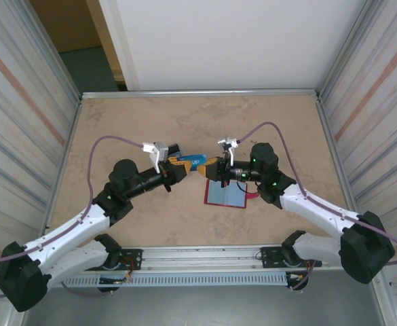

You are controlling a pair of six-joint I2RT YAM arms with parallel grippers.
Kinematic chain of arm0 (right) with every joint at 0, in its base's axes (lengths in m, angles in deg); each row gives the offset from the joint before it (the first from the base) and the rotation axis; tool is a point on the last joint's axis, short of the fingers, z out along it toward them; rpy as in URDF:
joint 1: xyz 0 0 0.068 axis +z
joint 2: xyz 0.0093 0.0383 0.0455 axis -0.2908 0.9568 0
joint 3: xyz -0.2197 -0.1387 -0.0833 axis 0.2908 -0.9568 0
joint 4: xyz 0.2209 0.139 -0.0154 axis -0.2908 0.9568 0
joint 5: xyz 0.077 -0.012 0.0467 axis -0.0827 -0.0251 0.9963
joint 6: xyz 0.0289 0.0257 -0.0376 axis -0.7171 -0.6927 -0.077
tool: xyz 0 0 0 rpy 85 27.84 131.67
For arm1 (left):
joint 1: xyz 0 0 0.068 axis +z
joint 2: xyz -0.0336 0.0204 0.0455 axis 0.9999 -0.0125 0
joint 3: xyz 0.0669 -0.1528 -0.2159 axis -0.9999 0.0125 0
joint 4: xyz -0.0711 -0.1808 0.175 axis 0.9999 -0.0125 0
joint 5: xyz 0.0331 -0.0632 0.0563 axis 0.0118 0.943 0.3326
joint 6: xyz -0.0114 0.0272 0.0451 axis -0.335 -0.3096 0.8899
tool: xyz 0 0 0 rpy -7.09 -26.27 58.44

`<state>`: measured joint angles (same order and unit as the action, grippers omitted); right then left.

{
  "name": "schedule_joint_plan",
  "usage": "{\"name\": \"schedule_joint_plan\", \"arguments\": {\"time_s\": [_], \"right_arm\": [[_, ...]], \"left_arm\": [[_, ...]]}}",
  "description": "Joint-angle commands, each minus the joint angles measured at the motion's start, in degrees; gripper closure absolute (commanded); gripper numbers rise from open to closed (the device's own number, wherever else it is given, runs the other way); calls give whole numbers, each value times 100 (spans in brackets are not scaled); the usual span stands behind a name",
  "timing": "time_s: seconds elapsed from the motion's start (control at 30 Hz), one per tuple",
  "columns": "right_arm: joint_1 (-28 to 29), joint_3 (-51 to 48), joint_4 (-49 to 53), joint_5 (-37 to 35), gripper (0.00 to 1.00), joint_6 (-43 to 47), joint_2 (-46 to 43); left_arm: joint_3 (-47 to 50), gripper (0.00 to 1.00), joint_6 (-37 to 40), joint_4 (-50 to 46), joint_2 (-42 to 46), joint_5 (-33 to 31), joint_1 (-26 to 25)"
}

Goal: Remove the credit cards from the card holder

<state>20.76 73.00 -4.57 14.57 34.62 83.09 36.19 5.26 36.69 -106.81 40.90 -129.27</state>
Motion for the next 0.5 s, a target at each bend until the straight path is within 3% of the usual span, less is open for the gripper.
{"name": "schedule_joint_plan", "arguments": {"time_s": [0.0, 0.13, 0.27, 0.47], "right_arm": [[29, 182, 551, -270, 100, 437, -334], [47, 253, 1277, -304, 100, 790, -568], [68, 356, 1957, -279, 100, 1142, -733], [88, 466, 2433, -137, 100, 1412, -756]], "left_arm": [[-258, 68, 422, -544, 186, 18, -27], [-718, 53, 1134, -1508, 311, 109, 0], [-1353, 21, 1989, -2571, 321, 541, 0], [-2345, 16, 2903, -4132, -153, 1000, -9]]}}
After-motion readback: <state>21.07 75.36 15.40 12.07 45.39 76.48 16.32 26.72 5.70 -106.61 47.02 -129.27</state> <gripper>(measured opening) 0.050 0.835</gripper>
